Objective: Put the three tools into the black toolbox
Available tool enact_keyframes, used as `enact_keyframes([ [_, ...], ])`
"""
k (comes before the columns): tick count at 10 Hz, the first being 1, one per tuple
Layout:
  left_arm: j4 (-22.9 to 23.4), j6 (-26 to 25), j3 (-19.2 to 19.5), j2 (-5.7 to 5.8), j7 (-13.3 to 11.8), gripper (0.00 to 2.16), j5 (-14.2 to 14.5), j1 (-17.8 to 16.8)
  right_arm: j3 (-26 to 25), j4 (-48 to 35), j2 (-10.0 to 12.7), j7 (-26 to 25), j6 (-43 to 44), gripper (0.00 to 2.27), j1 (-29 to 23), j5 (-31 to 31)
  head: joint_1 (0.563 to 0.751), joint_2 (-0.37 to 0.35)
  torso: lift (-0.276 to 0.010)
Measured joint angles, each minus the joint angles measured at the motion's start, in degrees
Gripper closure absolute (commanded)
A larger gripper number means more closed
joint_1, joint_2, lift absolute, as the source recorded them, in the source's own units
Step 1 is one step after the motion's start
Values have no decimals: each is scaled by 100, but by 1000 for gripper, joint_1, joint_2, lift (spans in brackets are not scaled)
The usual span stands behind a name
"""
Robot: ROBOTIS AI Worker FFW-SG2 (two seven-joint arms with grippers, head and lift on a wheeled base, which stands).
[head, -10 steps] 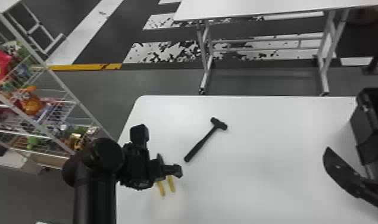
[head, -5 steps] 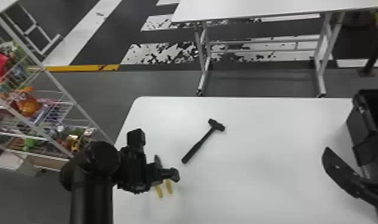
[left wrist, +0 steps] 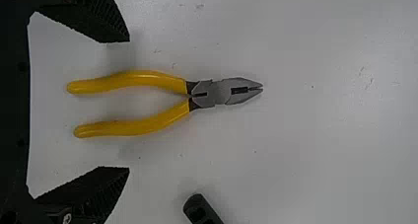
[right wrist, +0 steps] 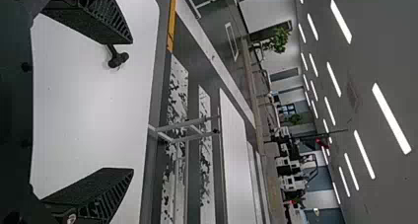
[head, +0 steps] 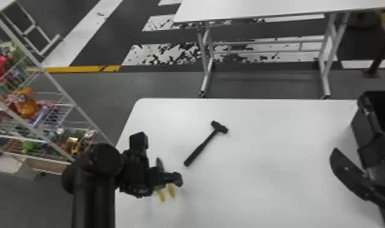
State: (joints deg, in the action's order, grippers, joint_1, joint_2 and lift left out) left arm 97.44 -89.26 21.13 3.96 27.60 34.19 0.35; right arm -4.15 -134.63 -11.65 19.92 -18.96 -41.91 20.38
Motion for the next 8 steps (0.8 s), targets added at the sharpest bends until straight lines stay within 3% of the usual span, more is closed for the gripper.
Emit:
enact_keyframes([
  [2, -87, 0, -5, 0, -8, 137, -6, 0, -26, 7, 5, 58, 45, 80, -24, 59, 695, 256, -51],
  [3, -108, 0, -10, 0, -10, 404, -9, 1, -41, 7, 5, 81, 54, 80, -34, 101, 695, 257, -51],
  [4, -116, 0, -9, 3, -32, 1052, -6, 1, -63, 7, 5, 84, 88, 76, -54, 130, 695, 254, -51],
  [6, -132, -1, 12, -2, -5, 1571, 18, -10, -109, 7, 5, 132, 124, 76, -90, 157, 695, 251, -51],
  [8, -124, 0, 17, -1, 112, 1612, 118, -9, -121, -3, 5, 141, 125, 76, -99, 159, 695, 250, -51],
])
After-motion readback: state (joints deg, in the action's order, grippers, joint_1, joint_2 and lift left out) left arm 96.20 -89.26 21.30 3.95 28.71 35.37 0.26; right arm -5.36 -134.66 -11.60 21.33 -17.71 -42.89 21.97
